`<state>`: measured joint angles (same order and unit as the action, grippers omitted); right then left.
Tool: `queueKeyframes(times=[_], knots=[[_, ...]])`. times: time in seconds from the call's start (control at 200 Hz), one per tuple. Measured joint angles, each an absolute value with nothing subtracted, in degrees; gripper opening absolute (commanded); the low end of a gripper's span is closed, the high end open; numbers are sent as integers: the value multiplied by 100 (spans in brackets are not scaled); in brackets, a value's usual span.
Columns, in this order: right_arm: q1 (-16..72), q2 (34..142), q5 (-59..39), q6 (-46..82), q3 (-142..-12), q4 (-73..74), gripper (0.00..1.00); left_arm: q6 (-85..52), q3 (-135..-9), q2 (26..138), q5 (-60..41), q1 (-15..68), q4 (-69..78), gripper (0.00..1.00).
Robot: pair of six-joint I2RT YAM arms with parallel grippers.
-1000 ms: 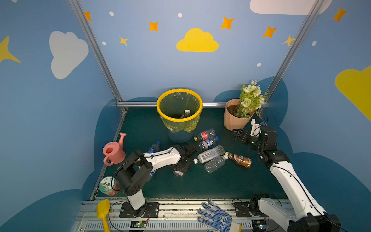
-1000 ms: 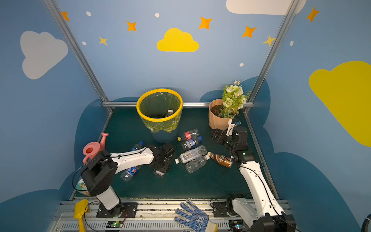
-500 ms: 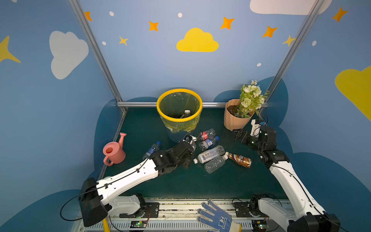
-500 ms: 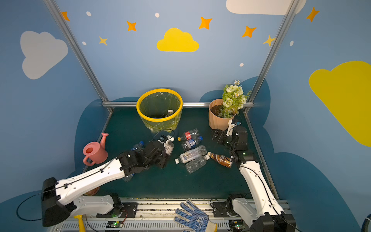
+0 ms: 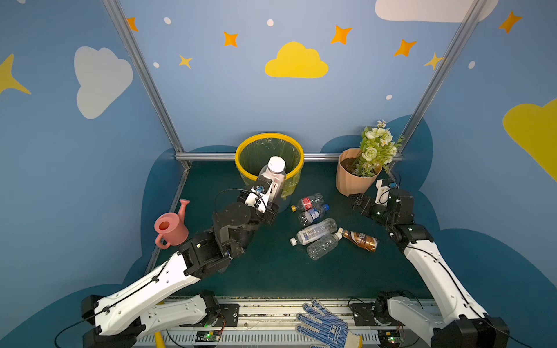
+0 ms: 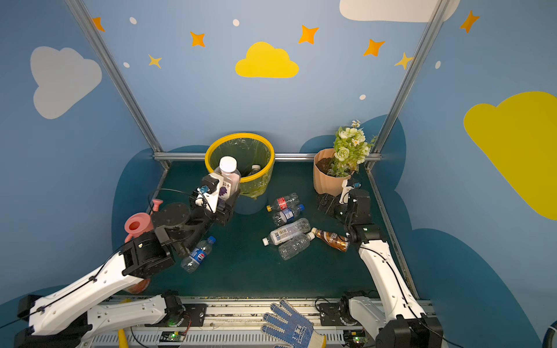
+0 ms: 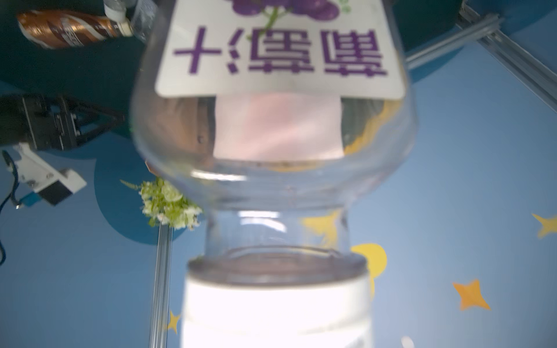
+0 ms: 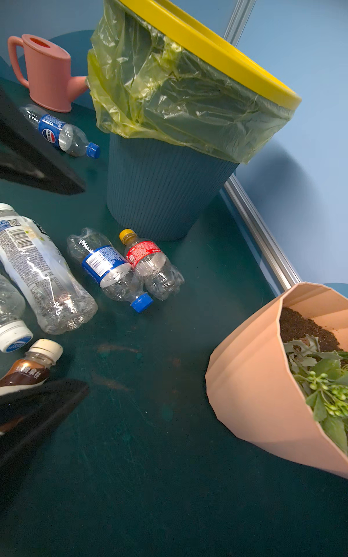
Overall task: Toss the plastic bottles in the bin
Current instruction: 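Lift the grape-label bottle and swing it over the yellow bin, then open the left gripper to drop the grape-label bottle into the bin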
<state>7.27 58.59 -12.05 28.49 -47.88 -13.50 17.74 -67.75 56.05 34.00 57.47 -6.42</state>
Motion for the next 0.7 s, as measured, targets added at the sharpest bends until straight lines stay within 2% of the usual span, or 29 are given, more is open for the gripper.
queueKeyframes(times=[0.17,0.34,0.43,0.581,0.701], knots=[[727,5848,-1210,2851,-4788,-1358,93,2569,-7317,6018,3118,5371,325,55],[727,5669,-1197,2851,-4788,-1433,93,1990,-7717,6650,2453,4143,718,60],[727,5520,-1177,2851,-4786,-1433,93,1308,-8182,7301,2003,3437,248,69],[727,5371,-1149,2845,-4786,-1446,93,633,-8919,8490,1647,3052,-897,99],[727,5336,-1105,2823,-4786,-1468,93,408,-8680,8615,1481,3061,-1457,100]])
